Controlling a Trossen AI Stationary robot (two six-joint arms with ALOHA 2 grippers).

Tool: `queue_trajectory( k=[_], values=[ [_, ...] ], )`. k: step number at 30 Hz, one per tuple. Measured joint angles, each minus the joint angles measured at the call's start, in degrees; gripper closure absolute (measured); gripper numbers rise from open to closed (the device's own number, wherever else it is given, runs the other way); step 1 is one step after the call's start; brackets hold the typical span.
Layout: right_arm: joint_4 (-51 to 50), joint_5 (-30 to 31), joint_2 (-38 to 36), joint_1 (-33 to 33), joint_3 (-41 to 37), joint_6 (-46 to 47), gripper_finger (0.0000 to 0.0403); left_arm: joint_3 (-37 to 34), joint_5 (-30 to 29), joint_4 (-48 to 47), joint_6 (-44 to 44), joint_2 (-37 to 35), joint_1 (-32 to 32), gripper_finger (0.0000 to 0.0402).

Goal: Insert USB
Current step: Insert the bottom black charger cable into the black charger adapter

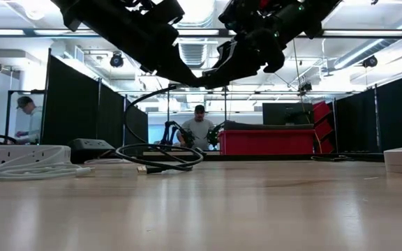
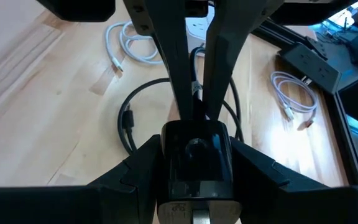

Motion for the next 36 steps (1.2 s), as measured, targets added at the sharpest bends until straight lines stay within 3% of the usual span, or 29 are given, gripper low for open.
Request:
queue_trajectory(
  k=[14,24,31,36],
  values=[
    [-2.6,-0.1,-2.9,0.2,0.0,2.2,0.0257,0.1,-0.6,0.8,0.4,-0.2,-0.1,0.0379],
    [-5.5,-1.3,-6.3,0.3,0.1,4.6,0.0179,-0.2,-1.2,-0.5,1.2,-0.5,-0.4,0.0379],
    [-7.1,-2.4,-5.6,0.3,0.1,6.0,0.0194,-0.1,-1.1,-2.0,1.2,-0.5,-0.5,0.0379],
    [-7.4,-7.7,-2.2,0.9,-0.2,8.8,0.0204,-0.1,-2.5,-11.0,-1.0,-2.2,-0.6,0.0379]
  ],
)
